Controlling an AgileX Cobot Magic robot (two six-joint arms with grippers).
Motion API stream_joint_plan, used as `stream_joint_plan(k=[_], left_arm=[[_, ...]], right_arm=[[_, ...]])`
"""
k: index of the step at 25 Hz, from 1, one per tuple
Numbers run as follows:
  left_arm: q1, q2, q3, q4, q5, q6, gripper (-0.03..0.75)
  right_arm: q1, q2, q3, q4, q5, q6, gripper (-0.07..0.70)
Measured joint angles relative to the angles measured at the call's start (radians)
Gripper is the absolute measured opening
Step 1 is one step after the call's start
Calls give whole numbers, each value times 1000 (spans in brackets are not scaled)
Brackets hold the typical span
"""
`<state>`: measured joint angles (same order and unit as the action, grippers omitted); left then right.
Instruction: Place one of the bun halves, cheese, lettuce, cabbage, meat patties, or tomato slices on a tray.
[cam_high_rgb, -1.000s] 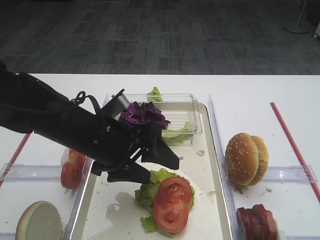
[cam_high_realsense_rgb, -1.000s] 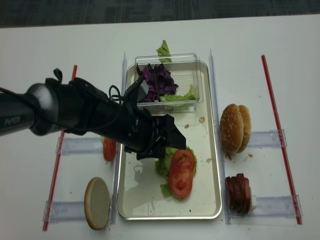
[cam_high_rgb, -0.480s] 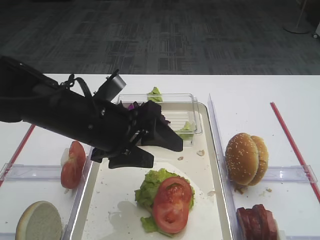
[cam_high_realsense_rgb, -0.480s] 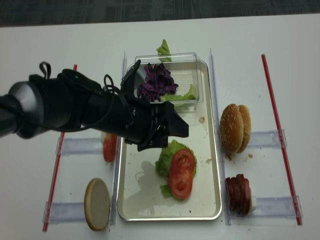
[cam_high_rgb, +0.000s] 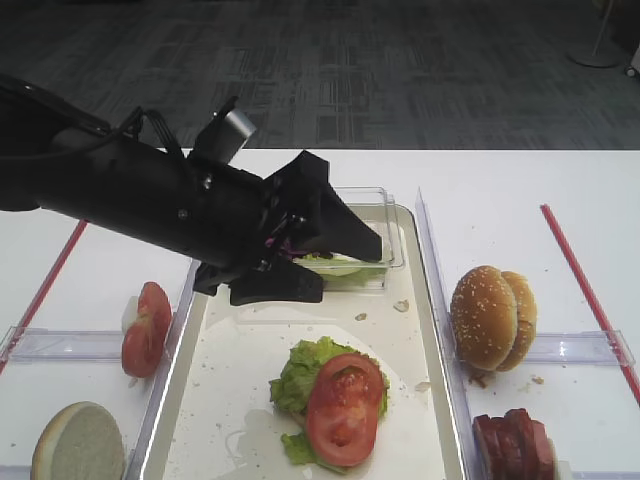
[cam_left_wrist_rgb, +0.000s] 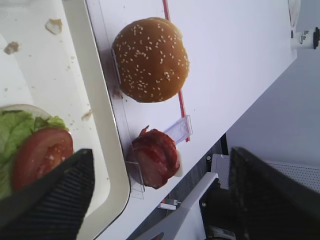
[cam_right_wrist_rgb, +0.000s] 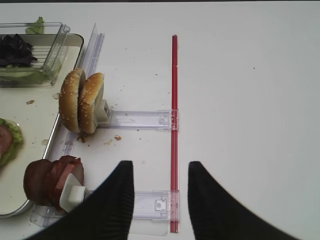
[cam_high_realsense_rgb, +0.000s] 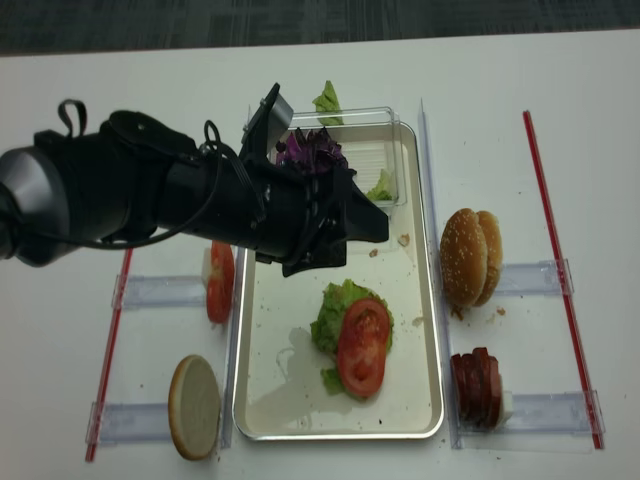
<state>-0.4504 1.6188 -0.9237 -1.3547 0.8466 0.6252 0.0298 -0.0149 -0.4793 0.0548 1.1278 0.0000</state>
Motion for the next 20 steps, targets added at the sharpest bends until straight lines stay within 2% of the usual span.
stream_joint_plan(k=[7,12,20], left_arm=[[0,0,-33,32,21,-39,511],[0,-2,-95,97,53,-98,511],[0,-38,-201,212,60,-221,511]], right_arm=[[0,0,0,0,0,0,302],[0,0,0,0,0,0,302],[0,0,0,0,0,0,302]])
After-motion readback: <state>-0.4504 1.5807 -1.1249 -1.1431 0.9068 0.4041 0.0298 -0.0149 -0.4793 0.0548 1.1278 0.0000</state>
